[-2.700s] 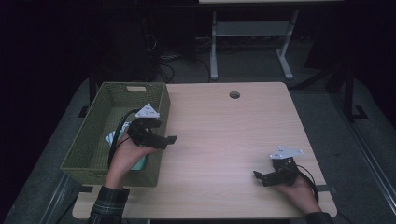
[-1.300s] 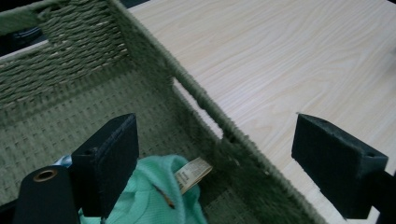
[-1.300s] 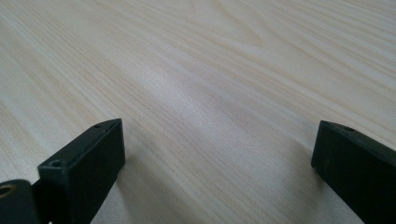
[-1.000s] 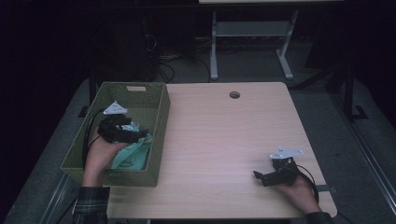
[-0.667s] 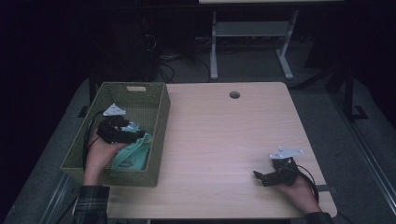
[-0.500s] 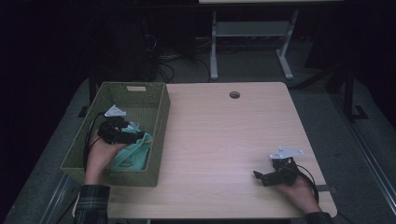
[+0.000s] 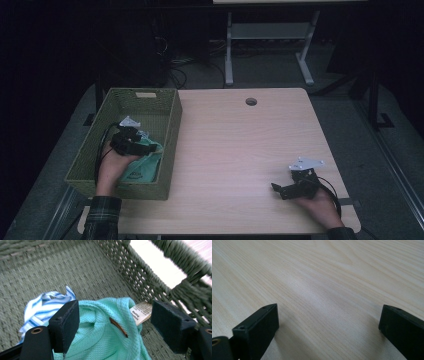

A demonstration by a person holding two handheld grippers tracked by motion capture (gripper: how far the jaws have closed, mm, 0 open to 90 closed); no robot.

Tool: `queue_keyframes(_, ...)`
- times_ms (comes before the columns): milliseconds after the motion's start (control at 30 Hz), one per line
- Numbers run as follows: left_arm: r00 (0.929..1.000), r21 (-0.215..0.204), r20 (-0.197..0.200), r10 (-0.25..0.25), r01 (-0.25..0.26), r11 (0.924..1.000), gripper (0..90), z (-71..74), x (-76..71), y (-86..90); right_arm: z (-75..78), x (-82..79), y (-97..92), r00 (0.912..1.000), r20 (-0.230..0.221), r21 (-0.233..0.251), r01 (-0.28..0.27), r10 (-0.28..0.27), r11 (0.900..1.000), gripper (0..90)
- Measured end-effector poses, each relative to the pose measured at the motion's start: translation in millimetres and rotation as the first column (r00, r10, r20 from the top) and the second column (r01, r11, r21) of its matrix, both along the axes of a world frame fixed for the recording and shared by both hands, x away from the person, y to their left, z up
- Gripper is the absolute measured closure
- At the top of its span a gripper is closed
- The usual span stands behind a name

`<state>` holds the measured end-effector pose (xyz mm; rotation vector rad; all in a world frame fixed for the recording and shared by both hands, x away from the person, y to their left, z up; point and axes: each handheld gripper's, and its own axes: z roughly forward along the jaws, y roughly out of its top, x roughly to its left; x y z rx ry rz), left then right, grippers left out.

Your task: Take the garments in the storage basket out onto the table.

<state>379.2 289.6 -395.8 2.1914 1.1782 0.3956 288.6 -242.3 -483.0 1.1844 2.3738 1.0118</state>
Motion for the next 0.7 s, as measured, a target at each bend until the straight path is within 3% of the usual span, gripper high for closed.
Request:
queue_keyframes(333, 0.9965, 0.063, -0.083, -0.006, 0.012, 0.9979, 22.7, -12.6, 4.4, -3.8, 0.0, 0.0, 0.0, 1.0000, 0.001, 0.000, 0.000, 0.000, 1.0000, 2.3)
queue_keyframes(500, 0.9919, 0.104, -0.127, -0.009, 0.022, 0.9944, 22.7, -18.0, 6.1, -5.3, 0.0, 0.0, 0.0, 1.0000, 0.000, 0.000, 0.000, 0.000, 1.0000, 2.3)
queue_keyframes(700, 0.9847, 0.123, -0.174, 0.005, 0.017, 0.9923, 22.6, -24.0, 7.6, -6.6, 0.0, 0.0, 0.1, 1.0000, 0.000, 0.000, 0.000, 0.000, 1.0000, 2.3)
